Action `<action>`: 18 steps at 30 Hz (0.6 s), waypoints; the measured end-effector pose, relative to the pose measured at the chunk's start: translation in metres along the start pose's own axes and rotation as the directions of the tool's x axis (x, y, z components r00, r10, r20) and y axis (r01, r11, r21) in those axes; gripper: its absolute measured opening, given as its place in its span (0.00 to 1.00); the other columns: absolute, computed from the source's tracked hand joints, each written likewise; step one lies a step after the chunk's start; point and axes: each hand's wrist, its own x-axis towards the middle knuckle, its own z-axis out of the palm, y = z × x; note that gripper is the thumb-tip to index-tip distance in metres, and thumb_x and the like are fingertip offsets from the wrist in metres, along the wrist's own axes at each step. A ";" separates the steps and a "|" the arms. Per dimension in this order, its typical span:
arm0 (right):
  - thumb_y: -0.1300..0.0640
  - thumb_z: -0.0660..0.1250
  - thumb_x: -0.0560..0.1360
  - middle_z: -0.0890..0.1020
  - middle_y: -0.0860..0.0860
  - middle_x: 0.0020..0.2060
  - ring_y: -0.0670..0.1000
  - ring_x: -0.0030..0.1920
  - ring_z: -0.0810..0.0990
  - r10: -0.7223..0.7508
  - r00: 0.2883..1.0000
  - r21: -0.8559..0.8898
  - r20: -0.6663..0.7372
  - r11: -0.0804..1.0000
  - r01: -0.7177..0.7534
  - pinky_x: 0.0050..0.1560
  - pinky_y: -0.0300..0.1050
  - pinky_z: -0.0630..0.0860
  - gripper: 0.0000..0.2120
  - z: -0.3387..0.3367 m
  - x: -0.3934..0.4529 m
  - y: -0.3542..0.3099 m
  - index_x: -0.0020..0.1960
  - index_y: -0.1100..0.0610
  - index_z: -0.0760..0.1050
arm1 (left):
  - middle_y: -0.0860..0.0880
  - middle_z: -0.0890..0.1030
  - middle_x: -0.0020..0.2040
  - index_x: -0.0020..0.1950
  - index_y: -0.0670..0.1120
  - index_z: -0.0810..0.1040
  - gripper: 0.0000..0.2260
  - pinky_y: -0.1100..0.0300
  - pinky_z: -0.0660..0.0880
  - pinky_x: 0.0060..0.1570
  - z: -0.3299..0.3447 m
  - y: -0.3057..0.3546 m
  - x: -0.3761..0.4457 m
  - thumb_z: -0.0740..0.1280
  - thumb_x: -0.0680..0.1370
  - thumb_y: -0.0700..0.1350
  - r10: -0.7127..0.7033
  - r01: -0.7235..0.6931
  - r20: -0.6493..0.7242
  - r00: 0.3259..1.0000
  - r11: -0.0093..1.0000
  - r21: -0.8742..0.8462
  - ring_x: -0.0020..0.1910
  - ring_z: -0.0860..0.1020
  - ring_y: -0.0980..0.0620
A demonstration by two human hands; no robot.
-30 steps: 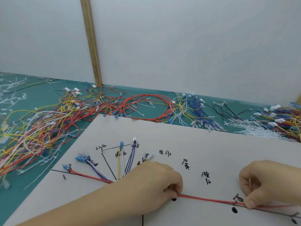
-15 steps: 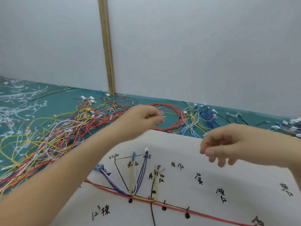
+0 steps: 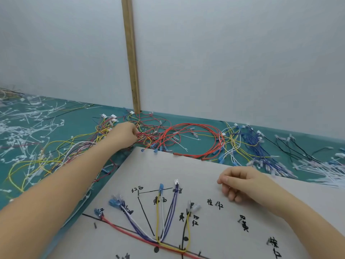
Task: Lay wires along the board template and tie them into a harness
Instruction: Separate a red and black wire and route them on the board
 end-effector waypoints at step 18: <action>0.61 0.62 0.76 0.79 0.48 0.26 0.45 0.23 0.73 -0.019 0.995 -0.033 -0.101 0.999 0.015 0.22 0.34 0.68 0.08 0.005 0.007 0.007 0.40 0.58 0.77 | 0.50 0.73 0.35 0.37 0.46 0.74 0.11 0.62 0.66 0.33 -0.018 0.001 0.008 0.62 0.77 0.49 0.046 -0.019 0.204 0.978 0.991 -0.132 0.35 0.71 0.51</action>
